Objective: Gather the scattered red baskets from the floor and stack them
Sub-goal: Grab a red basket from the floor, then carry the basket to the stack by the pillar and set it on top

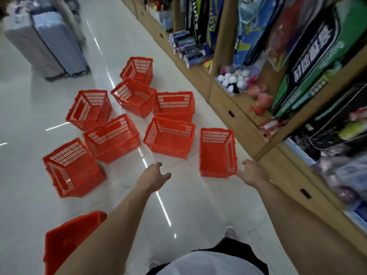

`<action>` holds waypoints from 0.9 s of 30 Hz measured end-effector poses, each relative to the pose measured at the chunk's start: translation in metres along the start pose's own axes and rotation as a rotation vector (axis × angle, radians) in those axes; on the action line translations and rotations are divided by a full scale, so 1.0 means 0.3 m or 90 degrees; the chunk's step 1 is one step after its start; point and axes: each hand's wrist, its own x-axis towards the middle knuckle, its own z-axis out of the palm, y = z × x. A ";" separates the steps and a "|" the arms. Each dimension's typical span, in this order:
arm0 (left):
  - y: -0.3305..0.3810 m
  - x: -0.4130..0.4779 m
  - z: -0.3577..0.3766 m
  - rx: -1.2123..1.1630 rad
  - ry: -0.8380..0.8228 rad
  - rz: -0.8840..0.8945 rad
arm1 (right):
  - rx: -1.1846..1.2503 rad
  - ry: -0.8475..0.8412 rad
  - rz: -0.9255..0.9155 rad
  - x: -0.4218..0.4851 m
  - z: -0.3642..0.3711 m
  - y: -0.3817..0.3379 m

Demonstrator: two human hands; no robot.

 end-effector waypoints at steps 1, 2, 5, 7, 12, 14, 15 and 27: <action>0.066 0.029 0.031 0.007 -0.006 0.006 | 0.005 -0.005 0.005 0.031 -0.019 0.068; 0.136 0.064 0.062 0.015 -0.007 0.016 | 0.004 -0.007 0.006 0.068 -0.041 0.130; 0.338 0.177 0.156 0.013 -0.004 0.028 | 0.002 -0.003 0.005 0.203 -0.121 0.295; 0.451 0.241 0.218 0.018 -0.012 0.027 | 0.005 -0.009 0.010 0.291 -0.177 0.383; 0.633 0.398 0.299 0.015 -0.013 -0.010 | 0.028 -0.050 0.020 0.494 -0.271 0.505; 0.672 0.487 0.320 0.024 -0.018 -0.021 | 0.049 -0.072 0.016 0.594 -0.280 0.514; 0.687 0.540 0.329 0.029 -0.024 -0.027 | 0.061 -0.079 0.015 0.650 -0.278 0.514; 0.660 1.439 0.696 0.089 -0.090 -0.035 | 0.174 -0.119 0.104 1.484 0.112 0.518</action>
